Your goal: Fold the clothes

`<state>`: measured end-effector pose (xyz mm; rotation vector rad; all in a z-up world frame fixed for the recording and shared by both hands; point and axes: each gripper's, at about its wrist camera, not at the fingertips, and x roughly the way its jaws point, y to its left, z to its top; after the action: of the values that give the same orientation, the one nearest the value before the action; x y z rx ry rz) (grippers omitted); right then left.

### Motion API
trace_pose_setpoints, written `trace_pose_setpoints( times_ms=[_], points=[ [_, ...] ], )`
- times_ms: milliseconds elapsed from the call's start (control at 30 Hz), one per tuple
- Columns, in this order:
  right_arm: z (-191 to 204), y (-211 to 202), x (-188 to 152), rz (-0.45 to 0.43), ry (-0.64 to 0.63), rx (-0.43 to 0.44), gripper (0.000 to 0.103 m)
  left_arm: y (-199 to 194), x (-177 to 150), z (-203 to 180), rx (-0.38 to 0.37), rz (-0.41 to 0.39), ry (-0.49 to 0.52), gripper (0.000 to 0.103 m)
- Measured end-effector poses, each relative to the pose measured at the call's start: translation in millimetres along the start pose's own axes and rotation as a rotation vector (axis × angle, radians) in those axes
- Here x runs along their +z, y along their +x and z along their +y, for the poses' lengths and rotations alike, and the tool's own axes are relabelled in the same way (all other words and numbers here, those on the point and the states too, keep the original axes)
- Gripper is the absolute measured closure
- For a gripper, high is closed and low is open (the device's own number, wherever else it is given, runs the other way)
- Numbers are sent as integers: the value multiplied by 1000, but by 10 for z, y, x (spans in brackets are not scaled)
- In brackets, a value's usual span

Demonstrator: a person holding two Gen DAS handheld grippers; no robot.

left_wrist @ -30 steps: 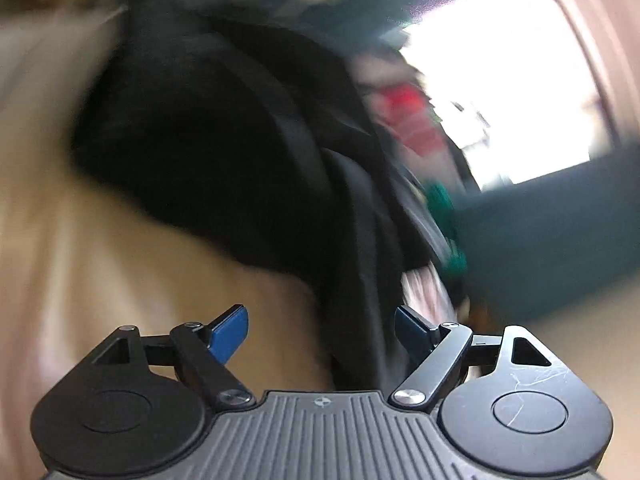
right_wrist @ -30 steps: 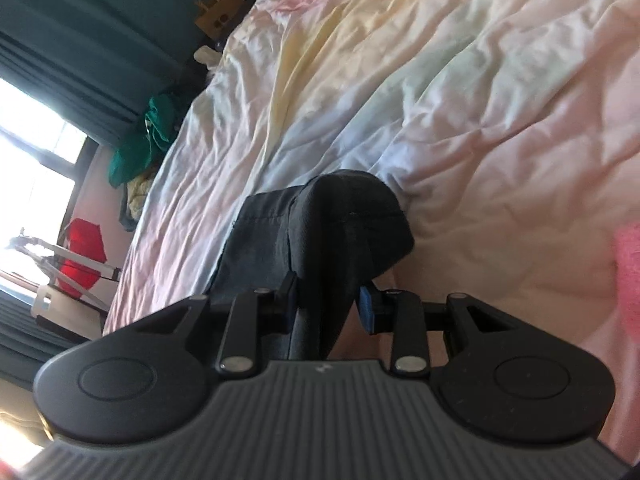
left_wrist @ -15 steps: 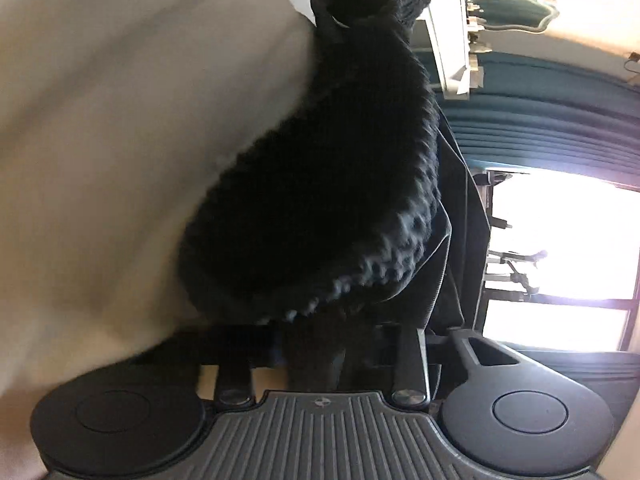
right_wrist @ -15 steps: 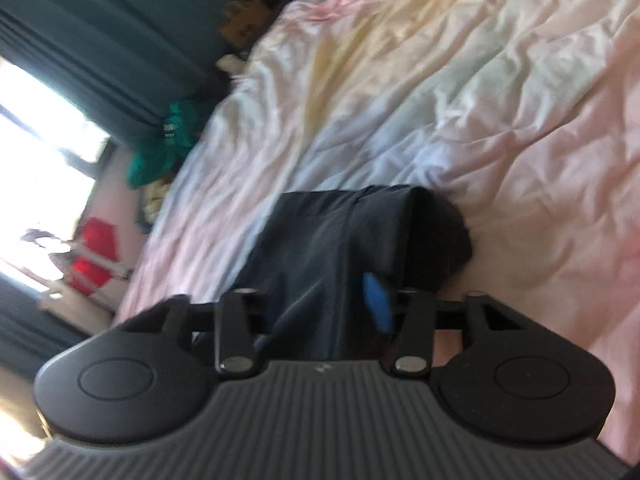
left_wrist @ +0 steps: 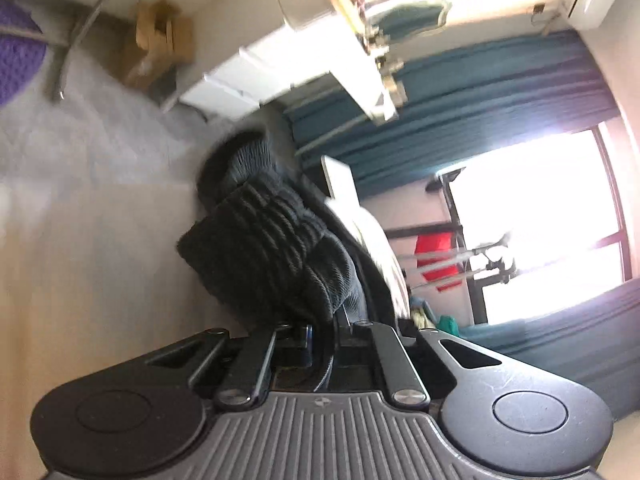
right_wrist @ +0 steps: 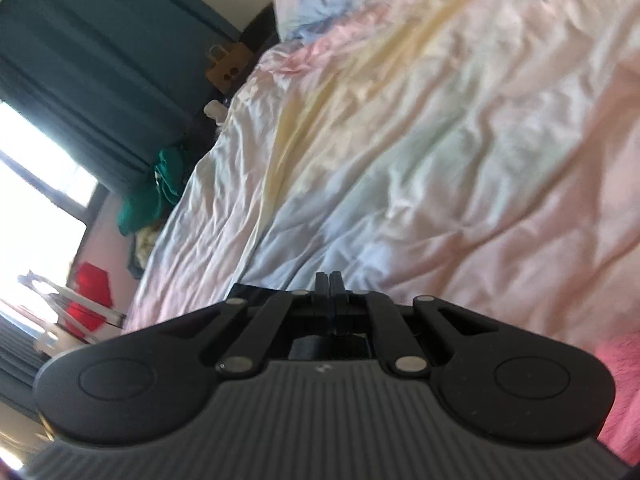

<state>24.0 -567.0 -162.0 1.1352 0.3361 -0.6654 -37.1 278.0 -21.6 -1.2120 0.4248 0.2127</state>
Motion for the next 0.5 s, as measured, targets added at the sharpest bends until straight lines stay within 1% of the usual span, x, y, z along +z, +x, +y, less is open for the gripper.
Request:
trace_pose_setpoints(
  times_ms=[67, 133, 167, 233, 300, 333, 367, 400, 433, 467, 500],
  points=[
    [-89, 19, 5, 65, 49, 12, 100, -191, 220, 124, 15, -35, -34, 94],
    [-81, 45, -29, 115, 48, 16, 98, -246, 306, 365, 45, -70, -89, 94],
    [-41, 61, -51, 131, 25, 21, 97, -225, 272, 448, 70, -90, -105, 94],
    [46, 78, -97, 156, -14, 36, 96, -177, 316, 528, 124, -115, -117, 94],
    [108, 65, -149, 181, -29, 48, 93, -196, 500, 654, 120, -112, -195, 94],
    [140, 59, -175, 193, -37, 54, 84, -174, 572, 679, 122, -113, -196, 94],
    [176, 39, -196, 200, -42, 61, 76, -195, 577, 696, 131, -113, -192, 94],
    [215, 13, -215, 203, -46, 67, 58, -201, 575, 707, 135, -115, -188, 94],
    [254, -13, -234, 207, -49, 73, 46, -191, 577, 704, 139, -118, -178, 94],
    [308, -33, -261, 209, -66, 78, 43, -190, 573, 701, 139, -120, -170, 94],
    [367, -41, -292, 207, -95, 64, 42, -150, 559, 712, 134, -120, -174, 94]
  ],
)
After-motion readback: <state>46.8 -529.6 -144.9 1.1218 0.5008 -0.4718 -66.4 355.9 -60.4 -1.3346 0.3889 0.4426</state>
